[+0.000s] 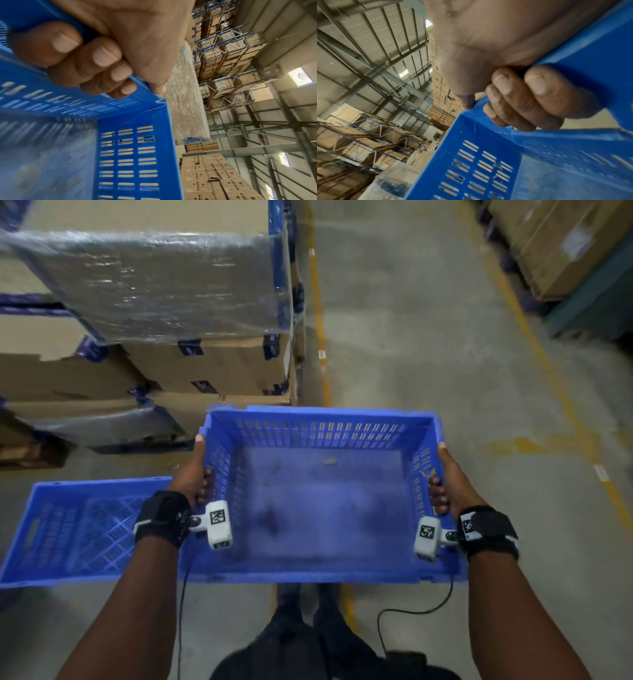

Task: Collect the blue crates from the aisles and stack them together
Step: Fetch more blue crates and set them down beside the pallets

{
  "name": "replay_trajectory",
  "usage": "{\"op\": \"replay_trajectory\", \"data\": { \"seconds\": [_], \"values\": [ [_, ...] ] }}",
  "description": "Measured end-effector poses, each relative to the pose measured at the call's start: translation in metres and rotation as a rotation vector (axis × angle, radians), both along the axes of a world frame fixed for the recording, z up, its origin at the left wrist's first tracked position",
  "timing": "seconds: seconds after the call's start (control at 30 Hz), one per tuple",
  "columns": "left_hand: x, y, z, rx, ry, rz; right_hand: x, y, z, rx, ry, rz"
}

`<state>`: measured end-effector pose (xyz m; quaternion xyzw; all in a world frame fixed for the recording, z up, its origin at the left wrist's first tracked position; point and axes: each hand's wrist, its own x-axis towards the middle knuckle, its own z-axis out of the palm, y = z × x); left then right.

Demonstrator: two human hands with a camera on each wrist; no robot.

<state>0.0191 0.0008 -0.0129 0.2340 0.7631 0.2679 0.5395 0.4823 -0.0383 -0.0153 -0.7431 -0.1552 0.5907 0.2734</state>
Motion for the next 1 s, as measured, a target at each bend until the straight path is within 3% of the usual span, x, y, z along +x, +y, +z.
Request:
{"op": "replay_trajectory", "data": {
  "seconds": [0.23, 0.47, 0.77, 1.0],
  "values": [
    [0.0, 0.001, 0.045, 0.074, 0.028, -0.005, -0.001, -0.009, 0.036, 0.057, 0.027, -0.017],
    [0.025, 0.03, 0.066, 0.072, 0.038, -0.203, 0.003, -0.052, 0.063, 0.097, -0.018, -0.175],
    [0.123, 0.076, 0.08, 0.119, 0.009, -0.636, 0.01, -0.18, 0.073, 0.126, -0.069, -0.594],
    [0.229, 0.042, 0.087, 0.155, 0.003, -1.001, -0.008, -0.318, 0.081, 0.122, -0.06, -0.919]
  ]
}}
